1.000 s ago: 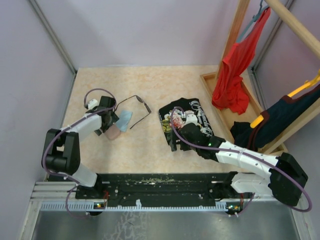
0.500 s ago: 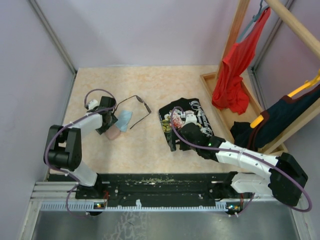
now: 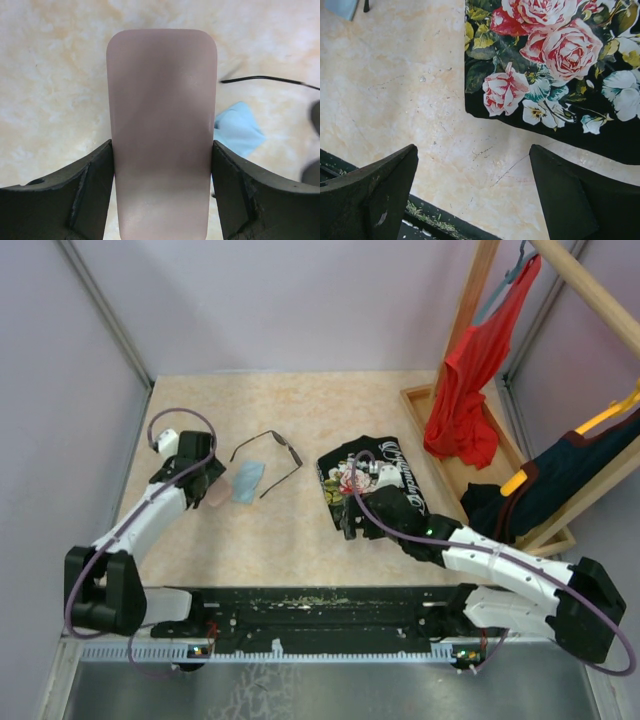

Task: Organize the sunglasses
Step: Open the sunglasses case at the center of the board.

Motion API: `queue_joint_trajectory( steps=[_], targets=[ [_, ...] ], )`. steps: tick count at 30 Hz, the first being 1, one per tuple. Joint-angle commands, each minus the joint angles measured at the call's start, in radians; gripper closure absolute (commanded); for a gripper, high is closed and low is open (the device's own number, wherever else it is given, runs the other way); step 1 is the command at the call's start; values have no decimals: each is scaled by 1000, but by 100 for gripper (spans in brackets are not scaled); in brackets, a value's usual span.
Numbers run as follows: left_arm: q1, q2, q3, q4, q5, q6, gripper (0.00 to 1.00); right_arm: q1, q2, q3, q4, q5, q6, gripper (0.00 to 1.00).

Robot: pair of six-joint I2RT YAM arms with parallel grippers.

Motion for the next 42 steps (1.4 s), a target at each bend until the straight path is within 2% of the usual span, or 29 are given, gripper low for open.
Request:
queue_joint_trajectory(
  steps=[1,4,6,10,13,17,20,28,42],
  targets=[
    [6,-157,-22,66,137,151,100,7,-99,18,6,59,-16,7],
    [6,-258,-72,177,400,279,100,6,-174,2,26,80,-14,12],
    [4,-314,-98,239,619,331,100,5,-236,-6,66,61,-37,11],
    [-6,-385,-135,355,908,326,100,4,-349,-30,210,-81,-73,9],
    [-71,-400,-144,465,1045,312,100,2,-360,-47,335,-156,-42,9],
    [-269,-370,-107,529,1039,331,100,2,-284,-21,436,-244,-14,9],
    [-348,-368,-116,614,1038,296,100,2,-234,-17,512,-266,26,10],
    [-361,-386,-116,644,1029,278,100,3,-192,-42,608,-277,83,11],
    [-363,-403,-155,720,1005,201,100,2,-117,-32,646,-243,103,13]
  ],
)
